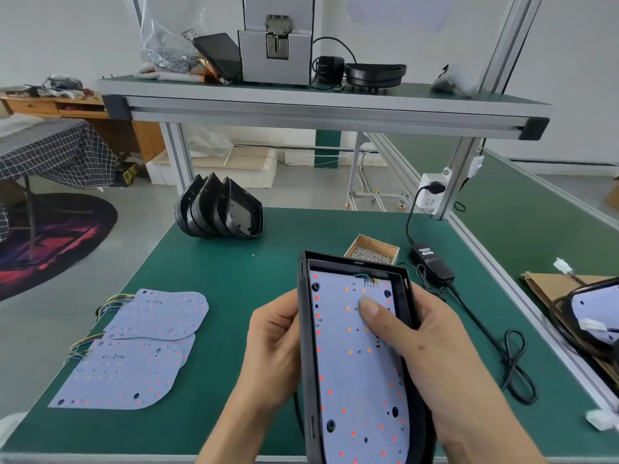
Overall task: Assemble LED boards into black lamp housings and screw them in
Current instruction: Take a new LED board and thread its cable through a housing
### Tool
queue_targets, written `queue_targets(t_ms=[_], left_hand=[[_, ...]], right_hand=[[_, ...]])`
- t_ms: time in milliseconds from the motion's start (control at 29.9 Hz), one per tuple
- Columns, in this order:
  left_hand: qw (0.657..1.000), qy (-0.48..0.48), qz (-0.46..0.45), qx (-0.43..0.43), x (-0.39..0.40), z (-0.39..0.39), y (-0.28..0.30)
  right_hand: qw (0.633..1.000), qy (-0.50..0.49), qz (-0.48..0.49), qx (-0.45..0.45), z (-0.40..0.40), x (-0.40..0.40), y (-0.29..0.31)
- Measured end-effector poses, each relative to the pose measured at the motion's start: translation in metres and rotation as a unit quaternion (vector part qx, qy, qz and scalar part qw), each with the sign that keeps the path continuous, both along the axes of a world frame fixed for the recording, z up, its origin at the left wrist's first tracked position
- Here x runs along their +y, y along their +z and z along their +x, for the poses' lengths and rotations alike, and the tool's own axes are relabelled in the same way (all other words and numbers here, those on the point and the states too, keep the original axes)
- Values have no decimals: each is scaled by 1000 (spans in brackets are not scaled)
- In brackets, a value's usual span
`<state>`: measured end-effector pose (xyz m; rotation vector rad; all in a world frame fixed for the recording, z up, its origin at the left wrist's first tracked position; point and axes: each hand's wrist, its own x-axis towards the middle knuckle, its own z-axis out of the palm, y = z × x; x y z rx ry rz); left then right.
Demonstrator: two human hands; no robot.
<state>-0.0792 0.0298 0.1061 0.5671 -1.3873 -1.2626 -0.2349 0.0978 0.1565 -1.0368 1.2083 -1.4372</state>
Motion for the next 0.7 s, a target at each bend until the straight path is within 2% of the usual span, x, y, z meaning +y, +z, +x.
queue_targets(t_ms=[167,435,603,703], left_hand=[[997,26,60,-49,-12,8,-24],[994,23,88,-55,-22,4,-39],[997,-2,69,-43,-15,0,-16],[992,98,40,-61,-9,9,-10]], right_hand=[[1000,-7,-2,-2,6,2,0],[1000,-12,-7,-3,8,2,-1],[992,-104,-58,36,2,-15,-2],[986,-130,-67,78,-5,-32,-4]])
